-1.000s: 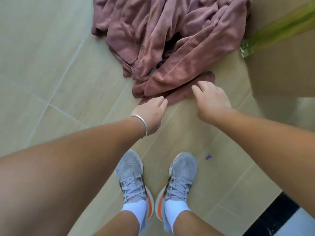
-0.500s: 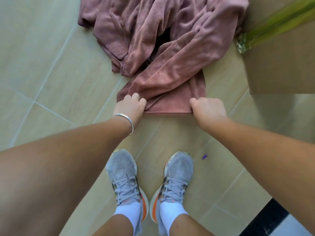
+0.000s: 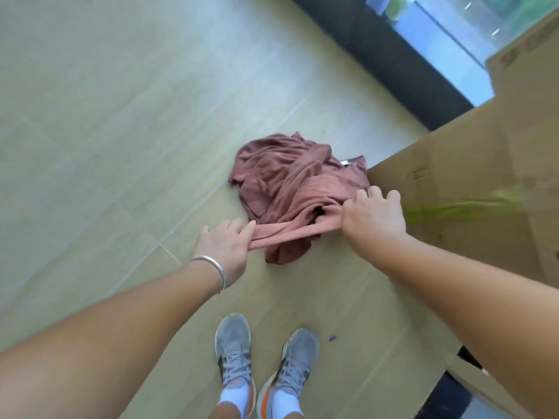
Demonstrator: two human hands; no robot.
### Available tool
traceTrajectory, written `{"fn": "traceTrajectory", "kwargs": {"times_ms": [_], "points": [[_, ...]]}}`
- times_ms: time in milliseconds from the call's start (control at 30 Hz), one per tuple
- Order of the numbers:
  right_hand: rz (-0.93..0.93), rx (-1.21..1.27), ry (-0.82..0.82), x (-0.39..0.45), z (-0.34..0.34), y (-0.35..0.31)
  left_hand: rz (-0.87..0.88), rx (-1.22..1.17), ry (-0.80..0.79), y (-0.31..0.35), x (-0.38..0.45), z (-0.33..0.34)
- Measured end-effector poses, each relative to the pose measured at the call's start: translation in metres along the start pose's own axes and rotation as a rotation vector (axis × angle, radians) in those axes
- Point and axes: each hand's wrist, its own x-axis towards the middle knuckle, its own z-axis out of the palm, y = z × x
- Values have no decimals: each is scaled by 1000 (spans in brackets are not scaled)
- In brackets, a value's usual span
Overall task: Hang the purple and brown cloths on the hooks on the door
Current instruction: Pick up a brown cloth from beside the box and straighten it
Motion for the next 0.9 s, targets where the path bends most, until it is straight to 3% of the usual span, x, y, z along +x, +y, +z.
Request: {"fn": "traceTrajectory", "kwargs": {"times_ms": [200,400,667,900], "points": [[-59,-145,-79,4,-191,40,36,-78,66,-55,-31,-167],[-45,-339,-225,-6,-372,29,74,-88,178,-120,-85,-297],[-64,-250,226,-46,-554,-24,-137,-321,406,-238,-175,-407],[-200,-137,558,-55,-596,-116,-468,-372,534,-342,-255,-409]]}}
